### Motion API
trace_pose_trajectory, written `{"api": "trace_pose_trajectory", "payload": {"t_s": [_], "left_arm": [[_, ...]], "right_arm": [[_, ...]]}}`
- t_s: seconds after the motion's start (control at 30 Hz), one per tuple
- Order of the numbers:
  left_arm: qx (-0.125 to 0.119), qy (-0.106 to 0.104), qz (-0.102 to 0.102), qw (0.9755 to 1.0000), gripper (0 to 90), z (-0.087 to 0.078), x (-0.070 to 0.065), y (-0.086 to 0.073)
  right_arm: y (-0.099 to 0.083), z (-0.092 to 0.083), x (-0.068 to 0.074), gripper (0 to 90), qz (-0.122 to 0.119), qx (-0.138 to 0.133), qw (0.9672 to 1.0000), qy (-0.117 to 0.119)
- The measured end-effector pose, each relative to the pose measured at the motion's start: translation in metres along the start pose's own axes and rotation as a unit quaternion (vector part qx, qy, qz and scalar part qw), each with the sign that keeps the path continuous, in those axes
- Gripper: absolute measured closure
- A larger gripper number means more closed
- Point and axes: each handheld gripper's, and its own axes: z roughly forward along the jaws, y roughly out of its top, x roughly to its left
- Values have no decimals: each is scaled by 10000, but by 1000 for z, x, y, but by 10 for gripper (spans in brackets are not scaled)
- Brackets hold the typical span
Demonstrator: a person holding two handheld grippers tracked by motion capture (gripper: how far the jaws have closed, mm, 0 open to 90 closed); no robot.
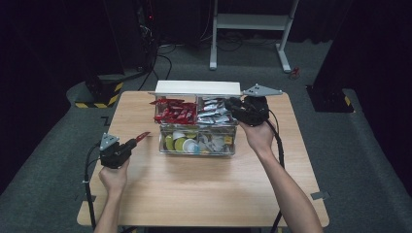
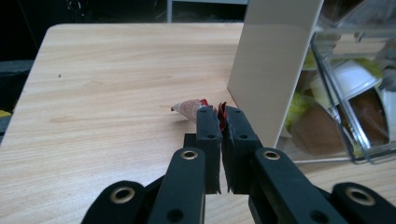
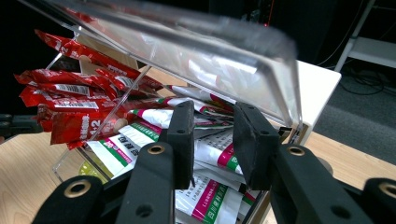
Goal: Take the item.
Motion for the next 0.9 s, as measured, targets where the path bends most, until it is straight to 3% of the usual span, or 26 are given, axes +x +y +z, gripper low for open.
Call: {"api": "trace_pose_trajectory", "payload": {"t_s": [0.2, 0.4, 0.7, 0.9], "left_arm": [[310, -7, -5, 9995, 853, 8, 0, -10], [711, 176, 308, 9968, 842, 21, -9, -17], [997, 183, 166, 9947, 827, 28, -2, -28], [1054, 131, 27, 9943, 812, 27, 2, -36]], "right_arm": [[-1, 1, 0, 688, 19, 28, 10000, 16], [-2, 1, -1, 687, 54, 47, 10000, 55], [-1, 1, -1, 688, 74, 69, 9999, 79], [0, 1, -2, 688, 88, 105, 9999, 95]]}}
